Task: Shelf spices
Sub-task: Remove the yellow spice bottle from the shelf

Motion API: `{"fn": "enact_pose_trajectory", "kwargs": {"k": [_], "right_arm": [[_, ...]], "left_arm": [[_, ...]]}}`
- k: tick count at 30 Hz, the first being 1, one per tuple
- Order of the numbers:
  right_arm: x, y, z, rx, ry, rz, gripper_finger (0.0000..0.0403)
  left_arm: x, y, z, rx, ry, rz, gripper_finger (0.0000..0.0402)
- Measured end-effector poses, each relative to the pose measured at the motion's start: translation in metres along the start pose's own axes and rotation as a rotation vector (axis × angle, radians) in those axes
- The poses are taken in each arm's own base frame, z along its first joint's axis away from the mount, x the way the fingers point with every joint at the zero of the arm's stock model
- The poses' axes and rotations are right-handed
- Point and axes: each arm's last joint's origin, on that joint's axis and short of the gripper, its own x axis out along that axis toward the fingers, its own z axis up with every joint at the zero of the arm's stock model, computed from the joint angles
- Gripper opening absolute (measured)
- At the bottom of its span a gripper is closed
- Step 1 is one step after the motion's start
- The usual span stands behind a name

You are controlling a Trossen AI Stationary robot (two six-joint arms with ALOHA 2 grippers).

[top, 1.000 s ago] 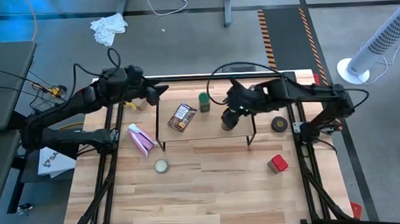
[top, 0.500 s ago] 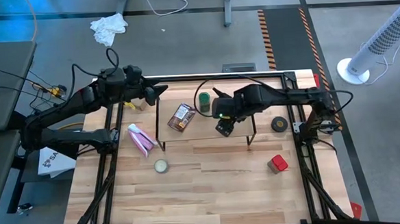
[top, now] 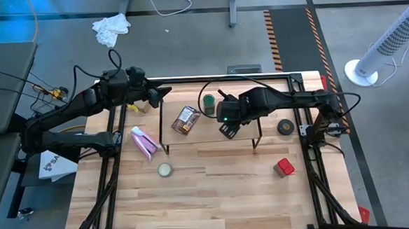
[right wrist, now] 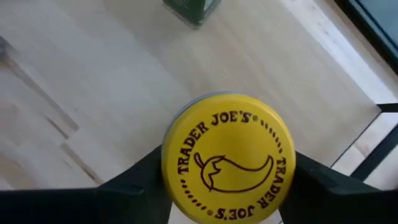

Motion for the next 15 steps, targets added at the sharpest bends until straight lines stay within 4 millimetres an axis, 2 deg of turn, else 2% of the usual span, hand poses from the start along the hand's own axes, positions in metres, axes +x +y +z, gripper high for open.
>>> {"fn": "enact_pose_trajectory", "kwargs": {"k": [4,8,12,15], "right_arm": [[-0.008,-0.002,-0.003,-0.013,0.0,-0.004,0.0206],[-0.047,-0.009,-0.019,-0.019,-0.018,0.055,0.0206],[-0.091,-0.003,-0.055,-0.078,-0.081,0.174,0.0206],[-0.106,0.012,-0.101,-0.123,-0.053,0.232,0.0205]], "left_arm": [[0.0,0.0,0.0,0.0,0.0,0.0,0.0299],[0.0,0.0,0.0,0.0,0.001,0.0,0.0299],[0.0,0.0,0.0,0.022,0.004,0.002,0.0299],[0.0,0.001,-0.001,0.026,0.012,0.007,0.0299]]}}
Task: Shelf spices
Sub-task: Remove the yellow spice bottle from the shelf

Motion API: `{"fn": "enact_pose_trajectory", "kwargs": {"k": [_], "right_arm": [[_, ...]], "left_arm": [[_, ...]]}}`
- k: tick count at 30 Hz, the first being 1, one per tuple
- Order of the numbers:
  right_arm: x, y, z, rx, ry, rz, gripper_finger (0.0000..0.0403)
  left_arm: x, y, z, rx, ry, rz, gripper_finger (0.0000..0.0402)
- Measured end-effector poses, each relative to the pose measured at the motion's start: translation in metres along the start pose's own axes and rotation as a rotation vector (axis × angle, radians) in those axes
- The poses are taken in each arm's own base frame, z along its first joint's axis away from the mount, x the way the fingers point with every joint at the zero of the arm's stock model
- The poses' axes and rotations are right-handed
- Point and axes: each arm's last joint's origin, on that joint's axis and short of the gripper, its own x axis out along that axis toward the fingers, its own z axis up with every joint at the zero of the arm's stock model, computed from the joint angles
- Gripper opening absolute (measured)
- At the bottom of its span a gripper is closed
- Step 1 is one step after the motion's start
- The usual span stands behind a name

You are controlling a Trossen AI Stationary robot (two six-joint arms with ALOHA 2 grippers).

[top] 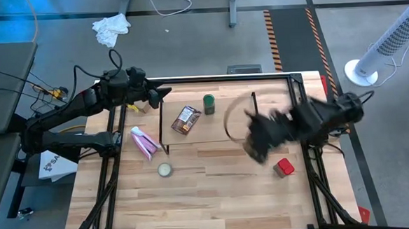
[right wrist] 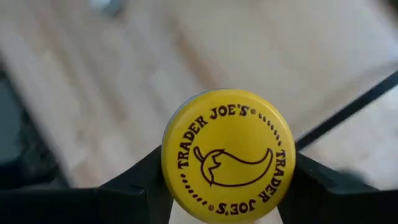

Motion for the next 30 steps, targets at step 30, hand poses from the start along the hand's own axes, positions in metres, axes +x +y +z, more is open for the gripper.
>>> {"fn": "enact_pose_trajectory", "kwargs": {"k": [30], "right_arm": [[0.146,0.033,-0.138,0.194,0.125,-0.097,0.0221]], "left_arm": [[0.0,0.002,0.001,-0.01,-0.036,0.058,0.0299]]}}
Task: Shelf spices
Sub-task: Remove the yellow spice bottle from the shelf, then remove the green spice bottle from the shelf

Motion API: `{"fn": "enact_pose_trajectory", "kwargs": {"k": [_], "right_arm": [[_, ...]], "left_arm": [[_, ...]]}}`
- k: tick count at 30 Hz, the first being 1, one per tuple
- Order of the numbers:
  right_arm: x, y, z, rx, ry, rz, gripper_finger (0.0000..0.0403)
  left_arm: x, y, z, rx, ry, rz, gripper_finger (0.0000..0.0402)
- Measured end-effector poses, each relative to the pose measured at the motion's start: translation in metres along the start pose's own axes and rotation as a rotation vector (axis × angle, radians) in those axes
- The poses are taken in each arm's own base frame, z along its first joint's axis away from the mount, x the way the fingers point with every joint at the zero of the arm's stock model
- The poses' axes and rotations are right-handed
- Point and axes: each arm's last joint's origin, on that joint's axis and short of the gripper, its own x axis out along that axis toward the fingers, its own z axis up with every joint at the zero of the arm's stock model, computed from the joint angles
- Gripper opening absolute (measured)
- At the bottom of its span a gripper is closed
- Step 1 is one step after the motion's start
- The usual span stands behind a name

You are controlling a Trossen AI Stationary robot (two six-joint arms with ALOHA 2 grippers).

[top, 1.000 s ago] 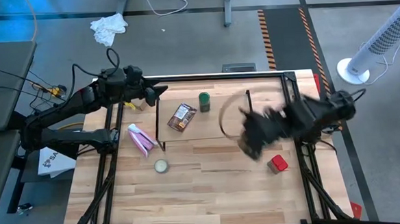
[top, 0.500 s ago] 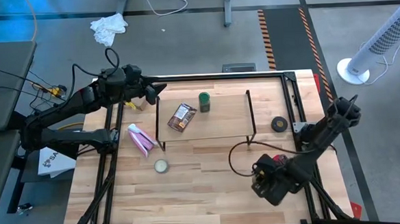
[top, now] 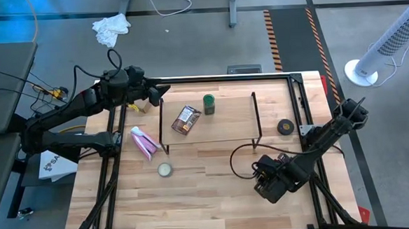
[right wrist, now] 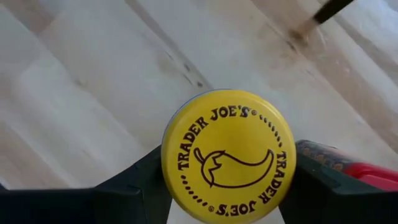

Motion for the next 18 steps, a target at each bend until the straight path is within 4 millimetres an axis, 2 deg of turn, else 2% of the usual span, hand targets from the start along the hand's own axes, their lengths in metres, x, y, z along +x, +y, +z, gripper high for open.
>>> {"fn": "enact_pose_trajectory", "kwargs": {"k": [3,13,18], "right_arm": [[0.0,0.0,-0.001,-0.019,0.03,0.001,0.0235],[-0.002,0.0,-0.003,-0.042,0.118,0.007,0.0316],[-0.029,0.0,0.009,-0.129,0.134,-0.037,0.0326]], "left_arm": [[0.0,0.0,0.0,0.0,0.0,0.0,0.0299],[0.0,0.0,0.0,0.001,0.002,-0.003,0.0299],[0.0,0.0,0.0,0.015,0.002,-0.003,0.0299]]}}
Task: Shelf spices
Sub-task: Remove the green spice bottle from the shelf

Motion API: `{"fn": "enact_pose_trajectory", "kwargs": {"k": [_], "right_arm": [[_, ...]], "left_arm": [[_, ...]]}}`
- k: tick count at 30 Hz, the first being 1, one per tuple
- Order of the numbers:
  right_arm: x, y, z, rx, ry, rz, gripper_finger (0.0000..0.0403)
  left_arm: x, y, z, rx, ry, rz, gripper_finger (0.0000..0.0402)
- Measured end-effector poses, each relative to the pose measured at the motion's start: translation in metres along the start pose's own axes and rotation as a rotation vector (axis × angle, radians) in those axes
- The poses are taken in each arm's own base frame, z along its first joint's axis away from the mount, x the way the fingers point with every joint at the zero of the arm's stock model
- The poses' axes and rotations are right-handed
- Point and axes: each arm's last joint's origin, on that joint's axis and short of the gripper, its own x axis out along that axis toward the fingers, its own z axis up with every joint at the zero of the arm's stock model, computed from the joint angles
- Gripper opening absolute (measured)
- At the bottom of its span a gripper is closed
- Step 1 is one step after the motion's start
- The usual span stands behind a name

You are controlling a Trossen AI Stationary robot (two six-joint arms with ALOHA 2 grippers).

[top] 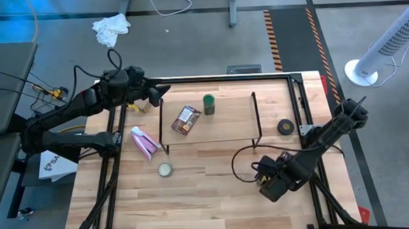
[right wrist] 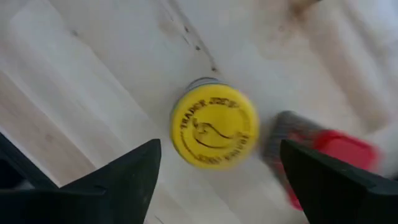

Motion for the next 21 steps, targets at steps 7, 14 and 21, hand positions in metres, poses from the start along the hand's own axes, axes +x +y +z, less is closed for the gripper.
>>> {"fn": "enact_pose_trajectory", "kwargs": {"k": [7,14,21], "right_arm": [[-0.064,-0.021,0.034,-0.043,-0.183,-0.158,0.0326],[-0.082,-0.05,0.141,0.109,-0.464,-0.057,0.0326],[-0.088,-0.106,0.229,0.351,-0.634,0.188,0.0326]], "left_arm": [[0.0,0.0,0.0,0.045,-0.001,0.001,0.0299],[0.002,0.0,-0.001,0.09,0.002,0.014,0.0299],[0.003,0.002,-0.005,0.162,0.051,0.034,0.0299]]}}
